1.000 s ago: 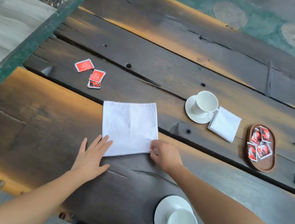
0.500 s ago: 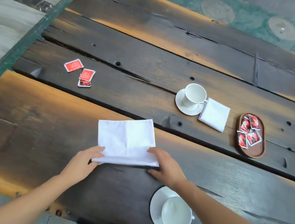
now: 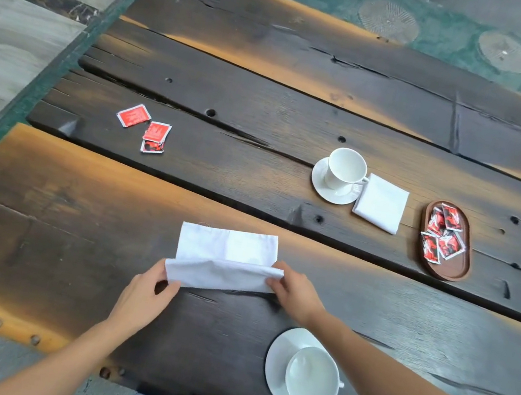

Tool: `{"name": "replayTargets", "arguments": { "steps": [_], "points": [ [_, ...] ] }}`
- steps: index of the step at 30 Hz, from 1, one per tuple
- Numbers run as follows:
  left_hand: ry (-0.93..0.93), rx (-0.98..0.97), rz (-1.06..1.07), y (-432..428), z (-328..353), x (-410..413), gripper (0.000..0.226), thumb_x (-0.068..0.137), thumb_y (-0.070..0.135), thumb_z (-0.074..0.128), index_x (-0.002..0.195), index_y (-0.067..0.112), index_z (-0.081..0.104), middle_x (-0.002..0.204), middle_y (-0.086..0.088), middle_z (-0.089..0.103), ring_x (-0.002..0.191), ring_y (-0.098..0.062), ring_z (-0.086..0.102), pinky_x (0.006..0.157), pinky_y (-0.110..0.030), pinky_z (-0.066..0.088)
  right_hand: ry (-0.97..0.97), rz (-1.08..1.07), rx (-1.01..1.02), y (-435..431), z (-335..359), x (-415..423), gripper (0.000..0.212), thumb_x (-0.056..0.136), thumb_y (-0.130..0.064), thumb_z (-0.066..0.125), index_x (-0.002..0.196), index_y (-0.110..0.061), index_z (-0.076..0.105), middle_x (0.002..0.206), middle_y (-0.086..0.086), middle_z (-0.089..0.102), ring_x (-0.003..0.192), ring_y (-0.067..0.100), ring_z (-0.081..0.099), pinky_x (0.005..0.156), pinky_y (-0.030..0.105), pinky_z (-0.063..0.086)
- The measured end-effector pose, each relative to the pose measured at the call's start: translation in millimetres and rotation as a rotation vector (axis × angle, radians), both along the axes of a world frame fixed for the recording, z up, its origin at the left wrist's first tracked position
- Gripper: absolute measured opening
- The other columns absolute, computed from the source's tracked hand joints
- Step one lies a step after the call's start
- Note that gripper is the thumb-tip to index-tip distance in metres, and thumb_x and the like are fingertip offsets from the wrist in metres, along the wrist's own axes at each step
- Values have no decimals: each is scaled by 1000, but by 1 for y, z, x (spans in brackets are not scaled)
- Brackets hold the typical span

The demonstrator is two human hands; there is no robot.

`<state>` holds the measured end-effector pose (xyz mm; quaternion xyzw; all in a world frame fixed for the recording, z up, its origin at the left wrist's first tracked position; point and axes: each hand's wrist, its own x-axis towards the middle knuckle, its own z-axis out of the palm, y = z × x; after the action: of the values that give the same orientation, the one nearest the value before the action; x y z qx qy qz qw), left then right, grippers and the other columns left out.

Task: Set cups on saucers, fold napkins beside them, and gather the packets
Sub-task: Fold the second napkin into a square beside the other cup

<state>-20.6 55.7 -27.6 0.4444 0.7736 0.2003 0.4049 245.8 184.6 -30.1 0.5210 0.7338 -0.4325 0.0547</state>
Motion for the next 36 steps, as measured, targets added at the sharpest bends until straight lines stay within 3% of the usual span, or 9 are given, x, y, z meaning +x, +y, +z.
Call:
{"name": "replayTargets", "arguments": {
  "steps": [3,10,14,19,22,25,29,34,36],
  "points": [
    [50,9,-11,-1,-4,1,30,92,25,55,122,23,57,108,7,69,95,-13,63,76,-34,51,11,-102,-84,5,1,-2,25,97,-30,48,115,-13,55,91,4,63,89,30,62,83,44,51],
    [60,-10,-38,6,-7,2,27,95,28,46,121,32,53,89,8,72,81,-13,66,68,-34,51,-33,-175,-73,7,0,-5,24,98,-32,44,110,-13,53,97,5,64,89,29,62,81,49,53],
    [12,-41,10,11,-12,1,20,94,26,48,111,25,59,92,4,71,83,-16,66,74,-38,54,-90,-173,-26,3,-4,-6,24,98,-33,43,105,-12,50,97,9,65,90,33,60,77,42,49],
    [50,-75,68,16,-18,0,10,89,23,53,81,24,59,79,5,65,61,-14,57,54,-27,37,-116,-178,26,2,-9,-10,21,98,-35,43,90,-16,42,90,9,64,84,33,58,71,41,45],
    [57,-89,73,19,-21,-2,10,88,22,54,80,20,60,79,3,64,64,-16,58,54,-27,37,-116,-175,44,4,-10,-14,21,98,-35,43,85,-19,37,83,5,59,79,32,55,67,39,40],
    [52,-108,92,22,-23,-4,10,86,21,56,77,18,58,77,3,64,65,-17,59,54,-27,37,-132,-182,42,7,-11,-16,21,97,-34,44,86,-18,38,88,9,63,83,34,57,67,38,40],
    [93,-148,114,26,-26,-5,19,85,23,59,72,11,51,71,-5,65,70,-27,57,53,-29,34,-155,-222,16,8,-13,-18,21,97,-34,44,85,-17,40,85,7,61,80,31,56,66,38,40],
    [105,-177,131,33,-23,-5,23,86,28,59,67,21,48,59,-1,63,59,-17,53,51,-27,35,-149,-305,-22,9,-17,-19,21,94,-36,48,84,-18,44,80,1,59,78,27,56,64,35,39],
    [84,-186,160,34,-24,-5,20,87,30,59,71,21,51,62,-3,66,62,-18,58,55,-30,44,-121,-365,-46,9,-16,-20,19,91,-36,52,84,-20,46,75,-4,57,75,23,56,63,34,40]
  ]
}}
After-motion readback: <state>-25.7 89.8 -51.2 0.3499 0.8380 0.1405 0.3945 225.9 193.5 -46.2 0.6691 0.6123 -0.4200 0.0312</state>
